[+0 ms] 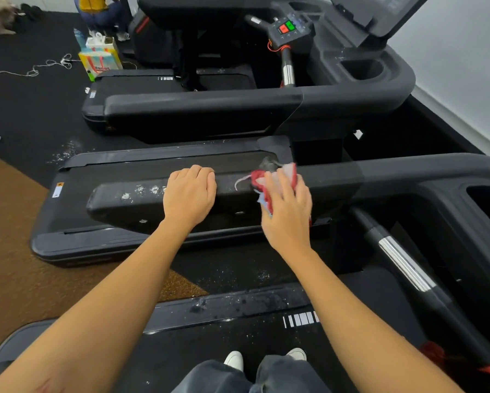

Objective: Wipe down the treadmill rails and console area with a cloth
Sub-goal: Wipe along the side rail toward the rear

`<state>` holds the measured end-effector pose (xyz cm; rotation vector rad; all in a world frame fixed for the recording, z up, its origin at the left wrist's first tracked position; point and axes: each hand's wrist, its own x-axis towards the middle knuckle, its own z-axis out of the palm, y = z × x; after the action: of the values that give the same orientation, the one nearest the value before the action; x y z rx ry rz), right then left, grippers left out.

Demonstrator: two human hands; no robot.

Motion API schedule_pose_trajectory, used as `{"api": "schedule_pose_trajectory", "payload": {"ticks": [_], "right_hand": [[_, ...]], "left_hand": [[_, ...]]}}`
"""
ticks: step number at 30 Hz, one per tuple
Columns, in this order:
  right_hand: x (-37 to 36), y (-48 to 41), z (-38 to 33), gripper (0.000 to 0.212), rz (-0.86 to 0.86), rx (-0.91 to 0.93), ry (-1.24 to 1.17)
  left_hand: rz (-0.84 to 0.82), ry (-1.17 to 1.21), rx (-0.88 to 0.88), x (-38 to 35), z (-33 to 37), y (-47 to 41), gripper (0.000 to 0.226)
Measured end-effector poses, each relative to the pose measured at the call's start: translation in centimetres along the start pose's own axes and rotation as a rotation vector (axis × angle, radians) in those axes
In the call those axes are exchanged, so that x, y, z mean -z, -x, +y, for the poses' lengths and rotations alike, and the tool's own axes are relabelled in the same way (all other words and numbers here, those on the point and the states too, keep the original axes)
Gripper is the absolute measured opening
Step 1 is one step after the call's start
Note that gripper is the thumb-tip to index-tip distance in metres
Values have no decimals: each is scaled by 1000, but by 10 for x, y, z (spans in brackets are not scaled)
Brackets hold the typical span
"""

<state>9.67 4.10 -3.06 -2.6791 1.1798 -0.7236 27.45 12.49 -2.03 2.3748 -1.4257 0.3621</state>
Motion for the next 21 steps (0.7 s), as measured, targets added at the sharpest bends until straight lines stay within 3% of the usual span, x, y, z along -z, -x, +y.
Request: {"api": "schedule_pose_trajectory", "payload": {"ticks": [3, 7, 12, 17, 21], "right_hand": [[-16, 17, 3, 67, 33, -83, -45], [-40, 37, -17, 94, -105, 165, -61], [-59, 43, -6, 114, -100, 358, 240], [-40, 34, 34, 114, 19, 117, 215], [-48, 37, 21, 120, 27, 92, 172]], "left_hand": [[0, 4, 10, -1, 2, -1, 46], [1, -27, -4, -3, 0, -1, 43], [-27, -2, -1, 0, 0, -2, 45], [-21, 33, 4, 2, 0, -1, 47], [-26, 22, 7, 1, 1, -2, 47]]}}
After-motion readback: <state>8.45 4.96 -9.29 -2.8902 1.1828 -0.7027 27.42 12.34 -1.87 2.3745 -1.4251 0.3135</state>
